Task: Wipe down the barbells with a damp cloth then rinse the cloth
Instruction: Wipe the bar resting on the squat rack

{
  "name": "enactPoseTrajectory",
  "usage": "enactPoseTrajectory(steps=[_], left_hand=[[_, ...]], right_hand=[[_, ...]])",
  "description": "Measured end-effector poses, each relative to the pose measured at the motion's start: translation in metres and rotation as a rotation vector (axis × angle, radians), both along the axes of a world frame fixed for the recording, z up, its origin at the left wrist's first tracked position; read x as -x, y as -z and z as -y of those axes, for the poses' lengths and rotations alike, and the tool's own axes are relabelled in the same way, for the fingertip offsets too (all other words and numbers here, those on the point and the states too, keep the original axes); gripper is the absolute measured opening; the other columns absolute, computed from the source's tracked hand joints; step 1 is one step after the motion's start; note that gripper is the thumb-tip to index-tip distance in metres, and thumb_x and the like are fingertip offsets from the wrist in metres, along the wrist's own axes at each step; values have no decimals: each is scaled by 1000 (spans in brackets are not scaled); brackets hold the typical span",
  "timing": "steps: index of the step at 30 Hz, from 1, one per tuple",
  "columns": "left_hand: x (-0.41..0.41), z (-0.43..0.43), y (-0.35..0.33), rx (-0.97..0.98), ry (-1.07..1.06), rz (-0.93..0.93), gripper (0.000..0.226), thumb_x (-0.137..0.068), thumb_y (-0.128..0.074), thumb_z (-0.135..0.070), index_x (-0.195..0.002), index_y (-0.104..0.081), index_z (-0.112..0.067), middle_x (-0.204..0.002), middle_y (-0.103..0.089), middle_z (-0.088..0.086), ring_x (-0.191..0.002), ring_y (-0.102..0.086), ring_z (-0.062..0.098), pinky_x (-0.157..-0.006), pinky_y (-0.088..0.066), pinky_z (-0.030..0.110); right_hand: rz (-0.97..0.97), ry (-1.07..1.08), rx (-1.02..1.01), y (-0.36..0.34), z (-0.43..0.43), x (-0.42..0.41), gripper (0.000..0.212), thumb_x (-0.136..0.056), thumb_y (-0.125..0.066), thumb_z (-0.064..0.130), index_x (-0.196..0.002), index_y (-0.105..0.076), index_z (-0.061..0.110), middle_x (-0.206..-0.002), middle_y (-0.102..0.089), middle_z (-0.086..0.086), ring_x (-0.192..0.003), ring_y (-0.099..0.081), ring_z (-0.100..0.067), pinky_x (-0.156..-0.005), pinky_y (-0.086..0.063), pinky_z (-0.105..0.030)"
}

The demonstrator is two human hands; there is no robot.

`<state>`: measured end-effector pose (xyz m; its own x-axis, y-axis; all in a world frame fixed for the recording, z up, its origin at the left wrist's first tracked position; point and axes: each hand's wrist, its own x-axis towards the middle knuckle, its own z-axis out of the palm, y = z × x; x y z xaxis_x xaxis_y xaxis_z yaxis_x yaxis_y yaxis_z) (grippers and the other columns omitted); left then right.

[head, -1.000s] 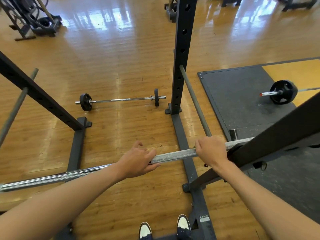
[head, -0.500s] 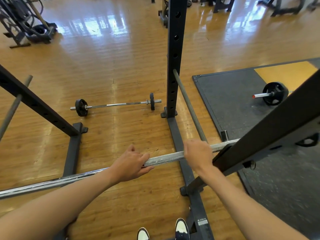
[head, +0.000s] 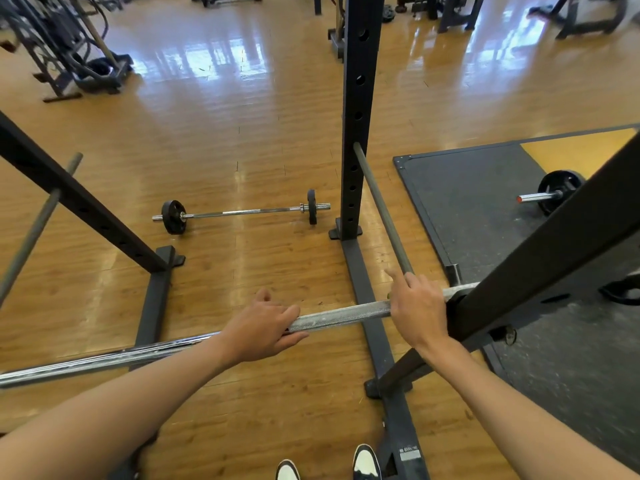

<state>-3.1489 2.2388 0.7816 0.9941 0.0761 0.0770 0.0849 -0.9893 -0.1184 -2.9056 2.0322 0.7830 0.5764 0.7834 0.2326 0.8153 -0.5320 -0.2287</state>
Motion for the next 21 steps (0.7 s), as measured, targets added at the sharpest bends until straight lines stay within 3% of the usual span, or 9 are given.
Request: enactPoseTrajectory(steps=[2, 4, 6, 8, 12, 15, 17, 19, 21], left_hand=[[1, 0, 0, 10, -2, -19, 43, -104, -30, -62, -87, -45, -25, -62, -53, -12, -52, -40, 13, -79, -42, 35], [1, 0, 0, 20, 1, -16, 41, -103, -32, -62, -90, -45, -26, -64, -55, -12, -53, -45, 13, -79, -42, 35], [0, 0, 0, 34, -8, -32, 43, -103, -30, -63, -88, -46, -26, -66, -56, -13, -55, -47, 14, -79, -41, 36], [0, -1, 0, 26, -13, -28, 46, -103, -29, -64, -85, -46, -26, -66, -56, -12, -55, -48, 15, -79, -37, 35], [1, 0, 0, 60, -45, -86, 52, -102, -21, -67, -89, -48, -24, -72, -58, -10, -61, -53, 18, -83, -32, 35], [2, 1, 1, 64, -52, -84, 54, -102, -20, -67, -88, -50, -24, -72, -58, -10, -60, -53, 17, -82, -33, 35], [2, 0, 2, 52, -51, -71, 54, -102, -20, -68, -87, -50, -25, -72, -58, -11, -60, -52, 16, -81, -32, 34], [2, 1, 1, 50, -54, -79, 53, -102, -21, -68, -87, -49, -26, -73, -57, -12, -60, -52, 15, -79, -30, 32], [2, 1, 0, 41, -48, -80, 51, -102, -23, -67, -86, -49, -27, -73, -57, -13, -60, -51, 14, -78, -29, 32]], right_hand=[[-135, -32, -125, 0, 7, -2, 46, -99, -56, 16, -144, -48, 12, -95, -55, 4, -77, -51, -13, -70, -45, -28], [-180, 20, -212, 0, 8, -7, 39, -91, -66, 14, -128, -59, 4, -100, -51, 0, -79, -53, -15, -66, -44, -22], [-71, 78, -133, 0, 0, -10, 13, -85, -70, 17, -87, -67, 5, -93, -48, -2, -74, -49, -15, -60, -38, -20], [-1, 141, 11, 2, -9, -9, 21, -85, -64, 25, -71, -64, 9, -85, -51, -2, -72, -44, -15, -64, -38, -27], [-17, 93, 27, -2, -20, 7, 27, -92, -60, 24, -65, -63, 17, -58, -51, 6, -51, -47, -14, -57, -43, -30], [32, -113, -73, 12, -10, 35, 10, -95, -60, 15, -90, -68, 14, -77, -62, 0, -69, -55, -20, -67, -49, -35], [110, -241, -77, 17, -2, 29, 13, -99, -53, 14, -99, -66, 14, -85, -61, -1, -77, -55, -21, -74, -47, -35], [145, -257, -32, 15, 4, 7, 20, -100, -48, 16, -86, -63, 18, -77, -57, 3, -70, -53, -17, -68, -43, -32], [92, -110, -9, 6, 5, -8, 29, -96, -44, 20, -68, -53, 22, -64, -46, 8, -58, -44, -14, -60, -32, -30]])
